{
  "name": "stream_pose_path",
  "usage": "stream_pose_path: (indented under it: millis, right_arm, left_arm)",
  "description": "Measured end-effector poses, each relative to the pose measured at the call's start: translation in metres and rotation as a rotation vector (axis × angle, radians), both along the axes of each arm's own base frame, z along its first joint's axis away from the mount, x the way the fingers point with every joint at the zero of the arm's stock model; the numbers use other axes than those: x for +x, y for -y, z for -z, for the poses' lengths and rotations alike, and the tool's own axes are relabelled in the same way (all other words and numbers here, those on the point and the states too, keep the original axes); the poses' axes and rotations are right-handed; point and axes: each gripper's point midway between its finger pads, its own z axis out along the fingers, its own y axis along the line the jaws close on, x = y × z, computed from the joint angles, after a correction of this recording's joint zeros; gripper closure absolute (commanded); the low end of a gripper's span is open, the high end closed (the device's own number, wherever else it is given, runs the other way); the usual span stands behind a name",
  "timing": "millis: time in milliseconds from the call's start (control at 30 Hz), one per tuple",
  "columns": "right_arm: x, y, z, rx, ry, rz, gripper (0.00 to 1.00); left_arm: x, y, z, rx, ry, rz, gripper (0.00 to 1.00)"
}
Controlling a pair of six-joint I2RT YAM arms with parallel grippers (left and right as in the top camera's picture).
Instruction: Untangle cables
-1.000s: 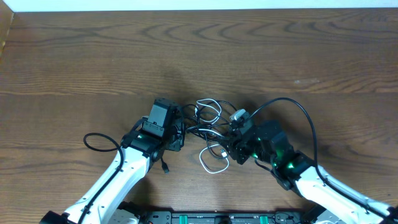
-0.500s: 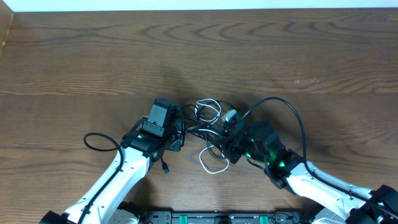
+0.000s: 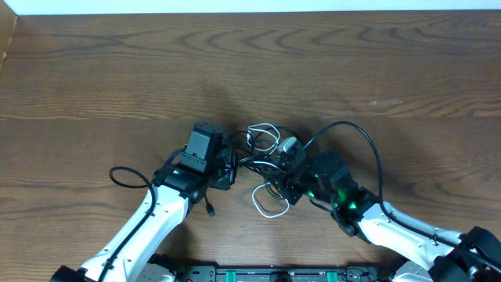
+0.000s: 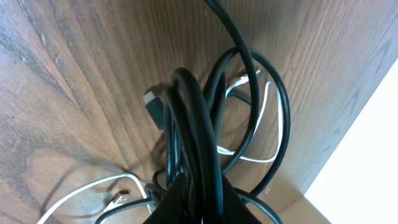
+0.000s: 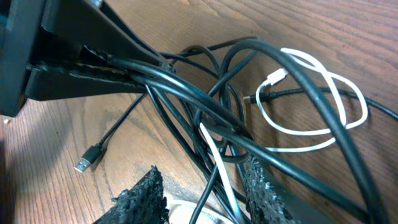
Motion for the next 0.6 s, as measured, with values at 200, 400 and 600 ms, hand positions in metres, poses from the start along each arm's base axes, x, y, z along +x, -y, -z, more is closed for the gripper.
stream_pose_path:
  millis: [200, 400, 600]
  right_arm:
    - [0.0019, -0.0003, -0.0016, 0.004, 0.009, 0.006, 0.81]
    - [0.0035, -0.0006, -0.0038, 0.012, 0.016, 0.010, 0.99]
    - [0.0024, -0.0005, -0.0061, 0.016, 0.016, 0.006, 0.99]
  left_arm:
    - [-0.0018, 0.0032, -0.0006, -0.016, -0.007, 0.012, 0.88]
    - [-0.0021, 0.0037, -0.0007, -0.019, -0.008, 0.014, 0.88]
    - [-0.0017, 0.0025, -0.0003, -0.013, -0.007, 0.010, 0.88]
